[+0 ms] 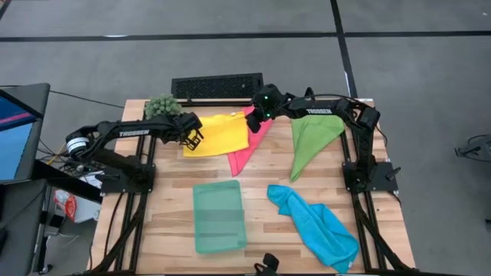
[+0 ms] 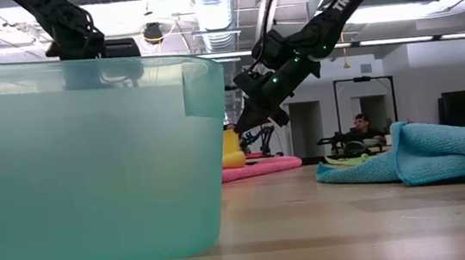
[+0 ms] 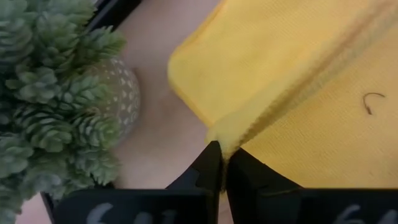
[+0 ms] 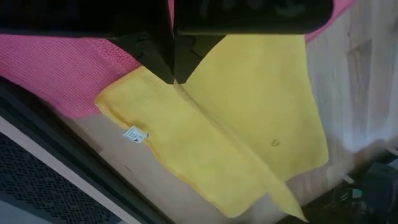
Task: Fold microfiber towels
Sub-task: Fold the yellow towel
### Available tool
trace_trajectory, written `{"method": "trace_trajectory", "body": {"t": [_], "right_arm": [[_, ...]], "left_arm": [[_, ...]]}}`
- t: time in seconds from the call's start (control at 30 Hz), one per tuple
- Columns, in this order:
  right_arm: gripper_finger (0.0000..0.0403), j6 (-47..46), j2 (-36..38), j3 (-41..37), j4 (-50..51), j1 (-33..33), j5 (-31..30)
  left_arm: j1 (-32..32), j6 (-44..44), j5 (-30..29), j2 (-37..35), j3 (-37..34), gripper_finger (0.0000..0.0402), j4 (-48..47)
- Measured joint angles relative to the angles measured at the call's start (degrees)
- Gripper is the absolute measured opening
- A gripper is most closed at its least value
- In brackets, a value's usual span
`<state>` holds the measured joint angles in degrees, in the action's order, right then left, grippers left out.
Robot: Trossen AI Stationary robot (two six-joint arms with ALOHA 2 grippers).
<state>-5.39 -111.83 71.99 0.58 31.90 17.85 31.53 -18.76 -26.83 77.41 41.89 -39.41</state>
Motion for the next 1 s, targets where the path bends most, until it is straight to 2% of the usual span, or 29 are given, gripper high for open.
{"method": "trace_trajectory", "body": {"t": [0.37, 0.63, 1.0], "right_arm": [[0.0014, -0.2, 0.0, 0.0, -1.5, 0.0, 0.0], [0.0023, -0.2, 0.0, 0.0, -1.7, 0.0, -2.0], [0.0034, -0.2, 0.0, 0.0, -3.2, 0.0, -2.6]], "left_arm": [[0.0, -0.4, 1.5, -3.5, 1.5, 0.0001, -5.2], [0.0, 1.4, 2.1, -3.5, 0.5, 0.0001, -1.6], [0.2, 1.6, 0.6, -3.1, 0.3, 0.0016, -1.1]]}}
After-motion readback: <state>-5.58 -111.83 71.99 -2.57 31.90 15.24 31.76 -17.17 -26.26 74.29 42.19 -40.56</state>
